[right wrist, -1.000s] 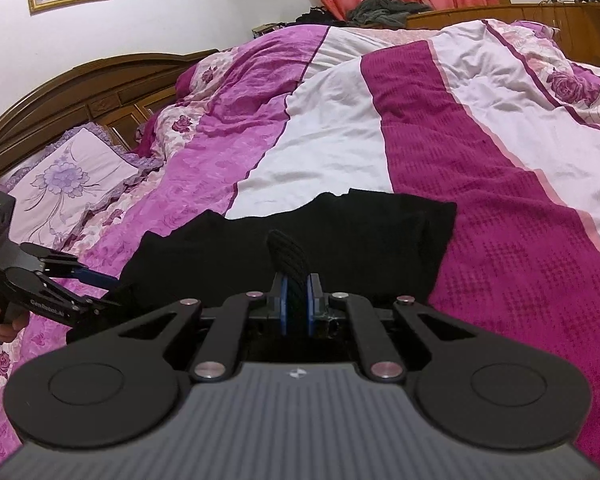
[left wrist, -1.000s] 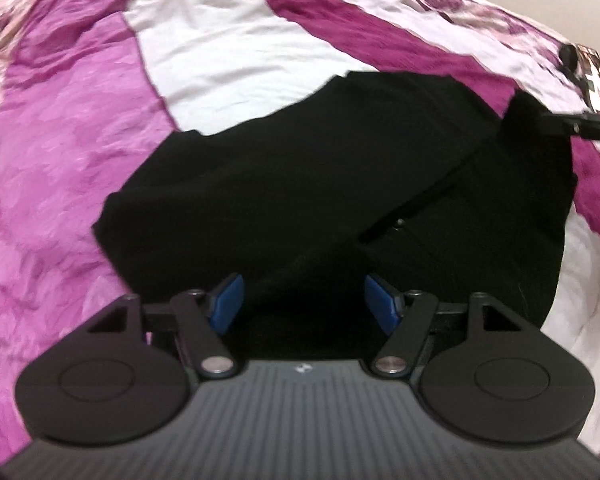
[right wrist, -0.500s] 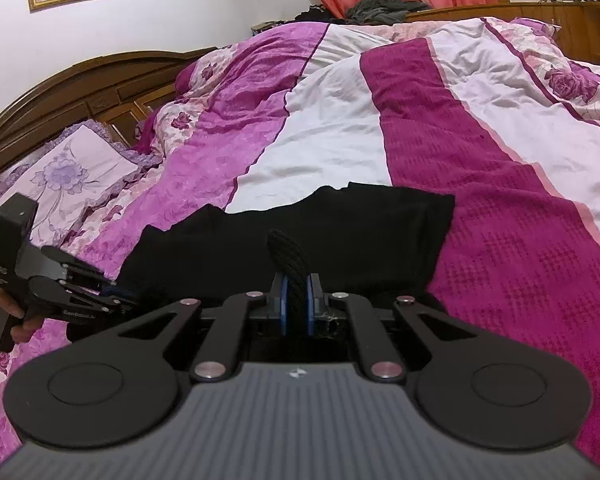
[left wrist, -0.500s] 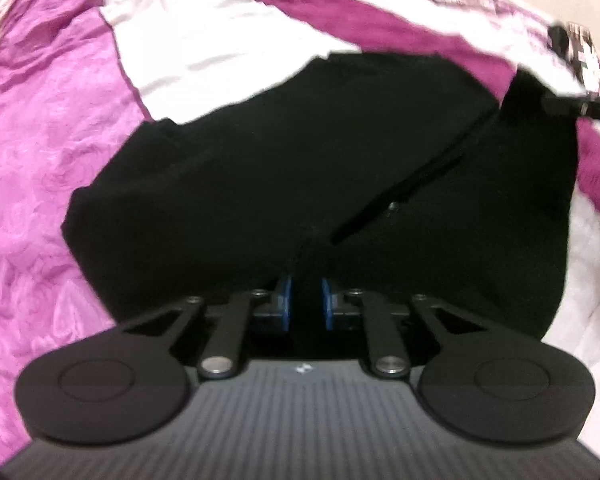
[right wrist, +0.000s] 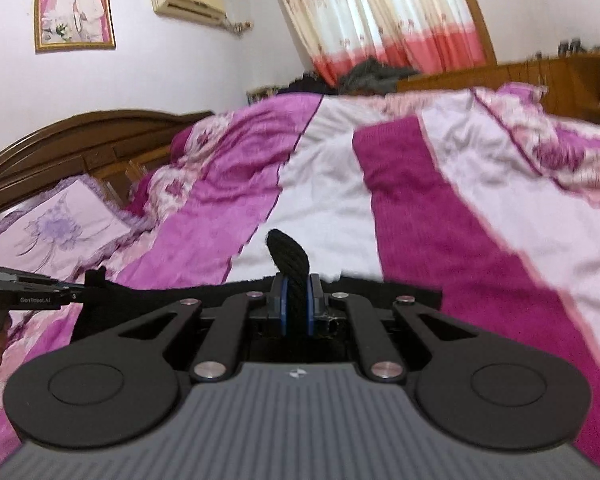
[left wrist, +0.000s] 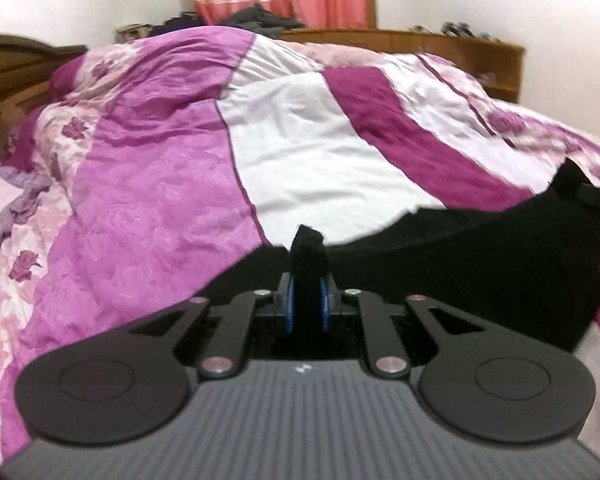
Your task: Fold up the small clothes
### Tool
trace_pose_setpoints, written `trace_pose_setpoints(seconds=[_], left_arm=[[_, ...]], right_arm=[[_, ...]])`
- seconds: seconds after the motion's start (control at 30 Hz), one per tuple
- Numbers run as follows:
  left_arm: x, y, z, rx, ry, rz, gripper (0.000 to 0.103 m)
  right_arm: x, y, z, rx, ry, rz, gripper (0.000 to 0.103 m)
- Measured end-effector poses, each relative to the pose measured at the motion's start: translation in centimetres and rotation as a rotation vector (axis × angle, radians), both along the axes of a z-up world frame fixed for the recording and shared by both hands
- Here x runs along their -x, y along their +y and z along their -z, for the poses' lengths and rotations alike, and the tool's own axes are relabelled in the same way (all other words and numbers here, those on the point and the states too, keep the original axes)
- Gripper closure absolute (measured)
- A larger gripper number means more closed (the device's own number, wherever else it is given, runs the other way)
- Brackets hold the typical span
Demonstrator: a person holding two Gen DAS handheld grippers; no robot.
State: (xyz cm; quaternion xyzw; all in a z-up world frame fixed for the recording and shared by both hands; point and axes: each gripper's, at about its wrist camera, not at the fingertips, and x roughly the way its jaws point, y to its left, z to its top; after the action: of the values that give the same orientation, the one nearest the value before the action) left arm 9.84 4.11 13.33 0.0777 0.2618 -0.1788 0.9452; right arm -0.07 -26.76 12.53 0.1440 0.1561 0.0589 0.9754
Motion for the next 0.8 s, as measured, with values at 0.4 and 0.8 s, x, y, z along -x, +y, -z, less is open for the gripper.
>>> trace_pose_setpoints(seconds=[0.4,0.8], left_arm=[[-9.8,-0.8,5.0,0.036,0.063,-0.199,0.089],[-12.0,1.5,8.2,0.074,0.183,-0.248,0.089]], right_arm=[[-13.1,1.4,2.6,0.11,0.079,0.144,0.094],[-19.0,0.0,10.8,0.136,0.319,0.164,0.092]])
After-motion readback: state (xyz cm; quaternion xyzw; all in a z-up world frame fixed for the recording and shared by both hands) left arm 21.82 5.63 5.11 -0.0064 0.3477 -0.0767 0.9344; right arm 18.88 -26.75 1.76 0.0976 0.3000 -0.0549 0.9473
